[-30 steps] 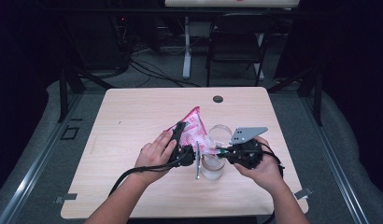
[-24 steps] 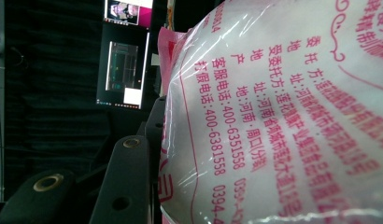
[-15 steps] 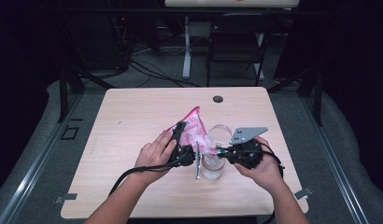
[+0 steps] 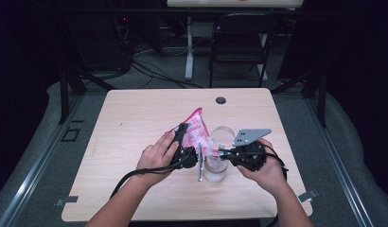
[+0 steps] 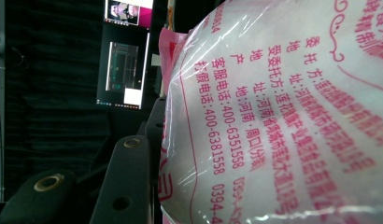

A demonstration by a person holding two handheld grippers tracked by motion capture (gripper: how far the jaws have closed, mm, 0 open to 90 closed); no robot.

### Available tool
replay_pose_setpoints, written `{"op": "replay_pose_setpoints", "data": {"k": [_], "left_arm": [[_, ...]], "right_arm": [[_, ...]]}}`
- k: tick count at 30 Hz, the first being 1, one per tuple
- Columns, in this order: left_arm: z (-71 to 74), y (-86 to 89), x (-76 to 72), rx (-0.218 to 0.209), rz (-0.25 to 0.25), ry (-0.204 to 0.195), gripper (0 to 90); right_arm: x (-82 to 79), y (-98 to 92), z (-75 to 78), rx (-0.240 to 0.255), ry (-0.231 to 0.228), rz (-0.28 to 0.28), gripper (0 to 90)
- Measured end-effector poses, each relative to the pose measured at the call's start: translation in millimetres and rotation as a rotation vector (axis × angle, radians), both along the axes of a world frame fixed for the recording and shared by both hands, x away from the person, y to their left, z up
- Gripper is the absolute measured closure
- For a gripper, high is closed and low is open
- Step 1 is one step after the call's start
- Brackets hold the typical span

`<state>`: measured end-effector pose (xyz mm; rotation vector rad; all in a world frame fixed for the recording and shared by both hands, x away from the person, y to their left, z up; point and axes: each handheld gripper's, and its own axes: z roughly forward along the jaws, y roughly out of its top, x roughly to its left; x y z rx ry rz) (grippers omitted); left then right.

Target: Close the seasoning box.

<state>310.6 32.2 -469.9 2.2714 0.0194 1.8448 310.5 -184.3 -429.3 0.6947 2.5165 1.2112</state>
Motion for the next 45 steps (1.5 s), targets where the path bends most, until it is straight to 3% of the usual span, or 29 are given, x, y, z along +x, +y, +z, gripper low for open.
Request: {"op": "replay_pose_setpoints", "data": {"k": [45], "left_arm": [[3.0, -0.8, 0.0, 0.008, -0.004, -0.006, 62.0]], "right_arm": [[0.2, -0.6, -2.2, 0.002, 0.002, -0.004, 89.8]]}}
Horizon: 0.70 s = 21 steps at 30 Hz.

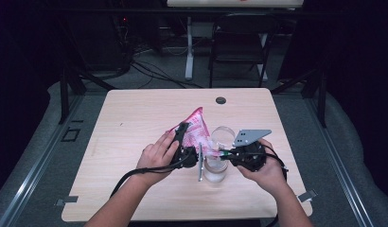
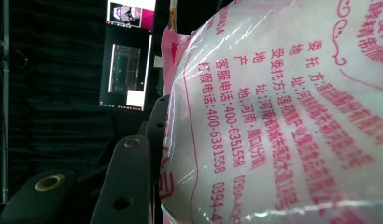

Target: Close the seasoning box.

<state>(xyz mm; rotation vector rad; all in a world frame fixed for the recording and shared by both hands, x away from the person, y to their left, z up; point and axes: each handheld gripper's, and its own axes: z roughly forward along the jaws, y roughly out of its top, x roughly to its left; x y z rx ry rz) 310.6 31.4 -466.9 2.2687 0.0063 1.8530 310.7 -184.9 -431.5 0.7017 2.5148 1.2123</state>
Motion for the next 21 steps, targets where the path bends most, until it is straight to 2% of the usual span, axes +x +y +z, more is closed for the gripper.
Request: {"op": "replay_pose_setpoints", "data": {"k": [6, 21], "left_arm": [[0.0, -1.0, -0.2, -0.005, 0.0, 0.002, 62.1], [-5.4, -4.4, 0.3, 0.014, -0.006, 0.007, 62.9]], "right_arm": [[0.5, -1.0, -0.1, 0.001, 0.005, 0.0, 89.8], [4.5, -2.5, -5.4, -0.018, 0.02, -0.013, 89.8]]}}
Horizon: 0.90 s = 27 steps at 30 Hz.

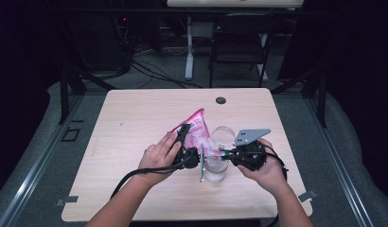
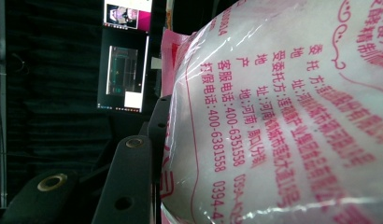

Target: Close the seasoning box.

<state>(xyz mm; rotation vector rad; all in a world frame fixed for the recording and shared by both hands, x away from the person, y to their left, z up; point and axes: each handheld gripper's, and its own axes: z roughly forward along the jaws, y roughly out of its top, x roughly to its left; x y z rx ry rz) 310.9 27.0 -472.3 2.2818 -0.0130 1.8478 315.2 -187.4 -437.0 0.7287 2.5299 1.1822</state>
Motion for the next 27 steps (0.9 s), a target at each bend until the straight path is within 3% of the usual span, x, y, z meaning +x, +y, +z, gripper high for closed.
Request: {"op": "replay_pose_setpoints", "data": {"k": [27], "left_arm": [[-2.6, 0.0, -0.3, 0.009, 0.001, -0.001, 63.2]], "right_arm": [[2.3, 1.0, -4.5, -0.015, 0.011, -0.002, 89.8]]}}
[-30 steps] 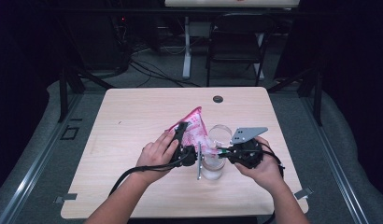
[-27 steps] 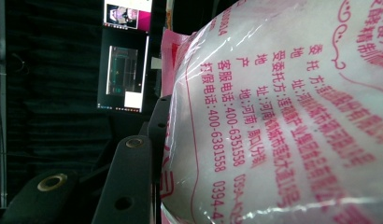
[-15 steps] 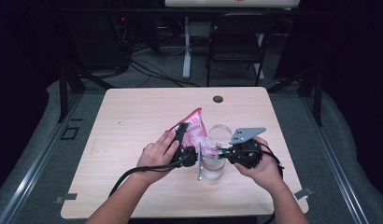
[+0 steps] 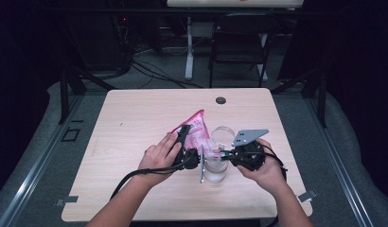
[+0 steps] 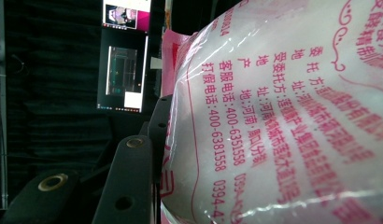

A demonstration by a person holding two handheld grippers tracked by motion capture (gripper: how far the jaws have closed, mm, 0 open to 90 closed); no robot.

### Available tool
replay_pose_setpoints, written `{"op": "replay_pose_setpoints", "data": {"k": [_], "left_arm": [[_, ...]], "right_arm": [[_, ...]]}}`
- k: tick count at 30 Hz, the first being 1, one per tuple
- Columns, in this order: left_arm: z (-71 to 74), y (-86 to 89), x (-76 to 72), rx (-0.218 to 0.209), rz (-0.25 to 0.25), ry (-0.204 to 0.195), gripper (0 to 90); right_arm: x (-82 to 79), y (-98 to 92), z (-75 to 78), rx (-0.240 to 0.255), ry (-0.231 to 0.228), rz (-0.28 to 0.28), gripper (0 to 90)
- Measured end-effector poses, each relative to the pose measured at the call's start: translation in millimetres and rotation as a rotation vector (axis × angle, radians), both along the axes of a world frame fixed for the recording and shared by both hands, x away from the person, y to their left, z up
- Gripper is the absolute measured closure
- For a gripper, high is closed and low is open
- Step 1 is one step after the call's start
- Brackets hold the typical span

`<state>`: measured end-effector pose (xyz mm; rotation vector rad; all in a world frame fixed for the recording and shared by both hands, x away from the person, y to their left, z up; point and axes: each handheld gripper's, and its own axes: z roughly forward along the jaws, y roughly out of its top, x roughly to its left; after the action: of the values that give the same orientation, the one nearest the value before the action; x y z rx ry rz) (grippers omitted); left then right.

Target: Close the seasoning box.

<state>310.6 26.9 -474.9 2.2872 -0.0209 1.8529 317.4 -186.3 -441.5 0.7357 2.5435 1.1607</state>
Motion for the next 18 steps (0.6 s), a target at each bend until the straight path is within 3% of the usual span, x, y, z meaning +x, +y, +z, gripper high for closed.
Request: {"op": "replay_pose_setpoints", "data": {"k": [18], "left_arm": [[0.9, -0.6, -0.3, -0.001, -0.003, -0.003, 63.3]], "right_arm": [[0.0, -0.5, -0.2, 0.006, -0.001, -0.003, 89.8]]}}
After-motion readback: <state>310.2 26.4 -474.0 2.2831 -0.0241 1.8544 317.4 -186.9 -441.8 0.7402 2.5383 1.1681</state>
